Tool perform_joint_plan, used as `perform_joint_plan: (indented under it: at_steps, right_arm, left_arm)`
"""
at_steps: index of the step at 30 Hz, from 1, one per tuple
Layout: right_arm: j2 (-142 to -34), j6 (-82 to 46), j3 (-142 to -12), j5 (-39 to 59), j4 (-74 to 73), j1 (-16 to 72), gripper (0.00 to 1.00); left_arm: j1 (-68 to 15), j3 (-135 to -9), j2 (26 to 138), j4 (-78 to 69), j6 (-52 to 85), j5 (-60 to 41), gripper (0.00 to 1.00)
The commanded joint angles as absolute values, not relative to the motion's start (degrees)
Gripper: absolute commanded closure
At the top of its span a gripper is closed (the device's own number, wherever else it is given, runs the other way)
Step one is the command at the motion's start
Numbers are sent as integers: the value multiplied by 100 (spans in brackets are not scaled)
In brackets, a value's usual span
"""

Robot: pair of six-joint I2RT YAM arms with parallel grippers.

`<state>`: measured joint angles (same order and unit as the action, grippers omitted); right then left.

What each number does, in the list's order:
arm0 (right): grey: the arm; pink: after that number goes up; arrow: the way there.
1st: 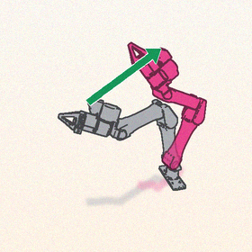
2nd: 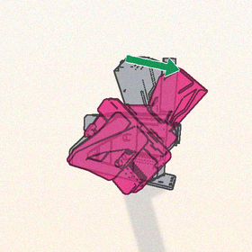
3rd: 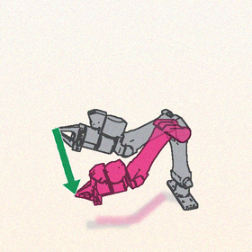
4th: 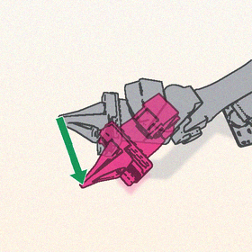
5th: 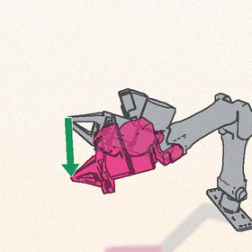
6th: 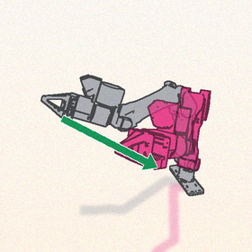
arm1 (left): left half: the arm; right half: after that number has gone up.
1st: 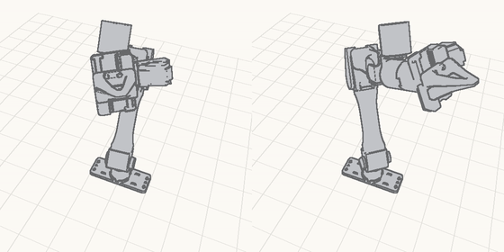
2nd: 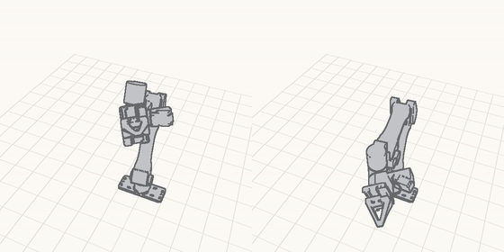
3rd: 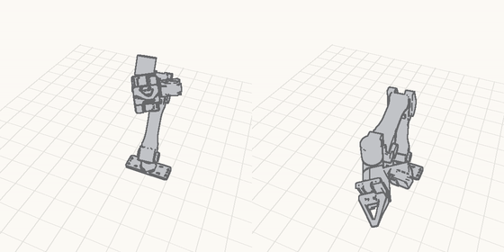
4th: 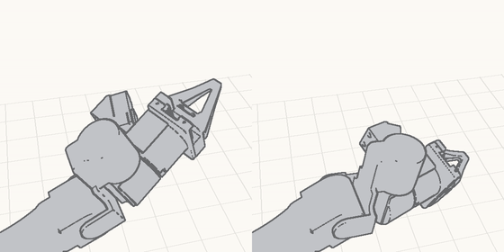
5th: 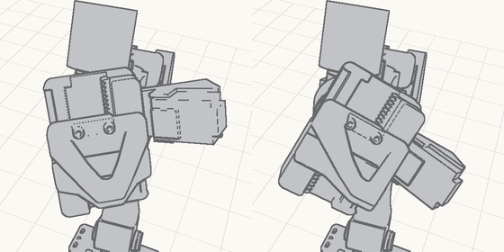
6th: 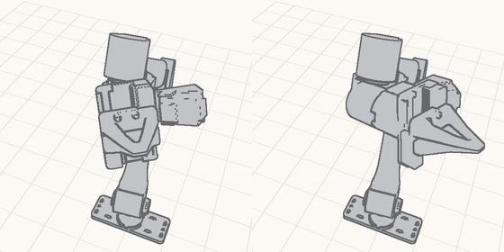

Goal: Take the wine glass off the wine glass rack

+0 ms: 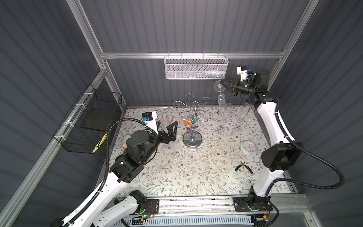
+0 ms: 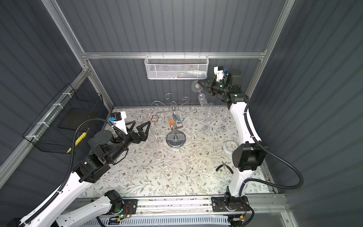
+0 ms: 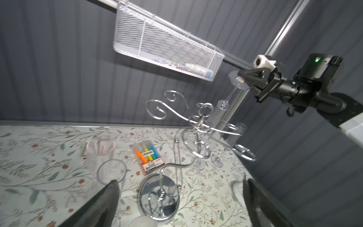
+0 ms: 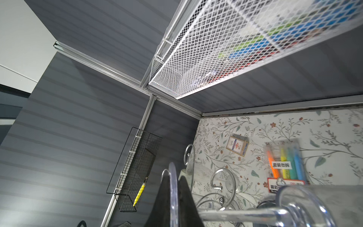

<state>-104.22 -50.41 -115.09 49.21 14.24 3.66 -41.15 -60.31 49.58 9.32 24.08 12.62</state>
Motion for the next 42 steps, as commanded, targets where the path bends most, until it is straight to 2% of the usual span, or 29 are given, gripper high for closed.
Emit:
perform_joint_plan:
  at_steps: [1, 5, 10, 17, 32, 42]
  right_arm:
    - [-9809, -4333, -11010, 4933, 1081, 302, 100]
    - [-8821, -3943, -9758, 4877, 177, 300, 100]
    - [-7998, -3453, -8802, 4431, -413, 292, 100]
    - [-8215, -3861, -8889, 4960, -689, 299, 100]
    - [-8428, -3991, -9148, 5122, -886, 292, 100]
    - [-7947, -3532, -8760, 5508, -1412, 298, 100]
  left_arm:
    - [-4096, -6454, 5220, 383, 2993, 436, 0]
    - [-4096, -6663, 5460, 25, 3963, 799, 0]
    - [-4096, -6421, 5469, -1160, 4087, 499, 0]
    - [-4096, -6440, 5713, -1053, 4278, 148, 0]
    - [-4096, -6388, 5695, -861, 4333, 71, 0]
    - [-4096, -6656, 6110, -960, 4828, -427, 0]
